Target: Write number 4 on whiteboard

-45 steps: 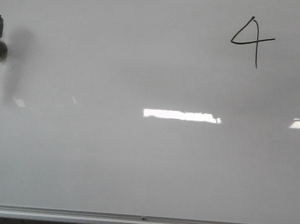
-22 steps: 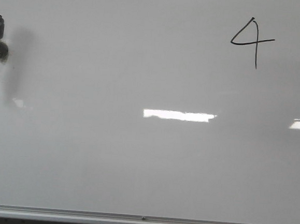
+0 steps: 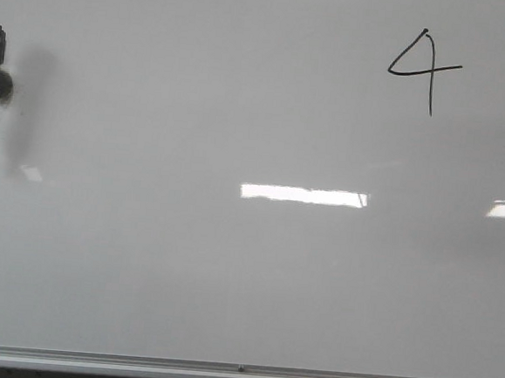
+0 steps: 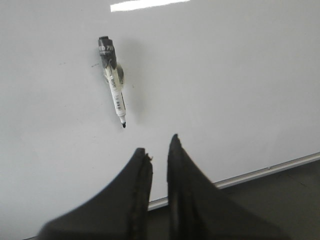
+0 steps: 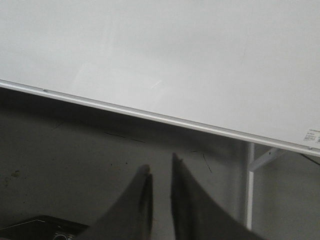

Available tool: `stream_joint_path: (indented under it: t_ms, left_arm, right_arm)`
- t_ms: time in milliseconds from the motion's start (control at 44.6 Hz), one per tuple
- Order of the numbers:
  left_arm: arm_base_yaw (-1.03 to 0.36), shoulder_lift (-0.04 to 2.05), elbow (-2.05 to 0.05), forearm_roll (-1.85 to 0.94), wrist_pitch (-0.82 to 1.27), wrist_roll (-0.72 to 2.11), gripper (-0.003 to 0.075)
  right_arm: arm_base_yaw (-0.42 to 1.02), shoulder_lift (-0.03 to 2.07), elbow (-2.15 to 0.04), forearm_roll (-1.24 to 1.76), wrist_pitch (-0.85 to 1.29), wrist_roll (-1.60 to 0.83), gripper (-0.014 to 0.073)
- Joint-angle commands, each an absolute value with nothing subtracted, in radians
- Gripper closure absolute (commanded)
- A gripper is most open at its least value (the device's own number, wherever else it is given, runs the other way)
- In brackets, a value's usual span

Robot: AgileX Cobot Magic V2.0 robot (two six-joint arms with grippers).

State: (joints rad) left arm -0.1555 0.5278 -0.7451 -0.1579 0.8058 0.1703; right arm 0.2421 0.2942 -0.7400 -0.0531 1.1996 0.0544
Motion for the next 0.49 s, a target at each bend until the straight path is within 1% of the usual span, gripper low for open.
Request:
stream_joint_path:
  t_ms: [0, 22, 471]
  left_arm:
    - [-0.161, 0.532, -0.771, -0.178, 0.715, 0.161, 0.0741]
    - [-0.161, 0.532, -0.771, -0.178, 0.71, 0.161, 0.0741]
    - [-0.161, 0.532, -0.771, -0.178, 0.708, 0.161, 0.0741]
  right_arm:
    - [0.237, 0.309, -0.76, -0.073, 1.126, 0.041, 0.0686]
    - [0.237, 0.309, -0.76, -0.073, 1.126, 0.041, 0.0713]
    - [0.237, 0.309, -0.76, -0.067, 1.155, 0.042, 0.0712]
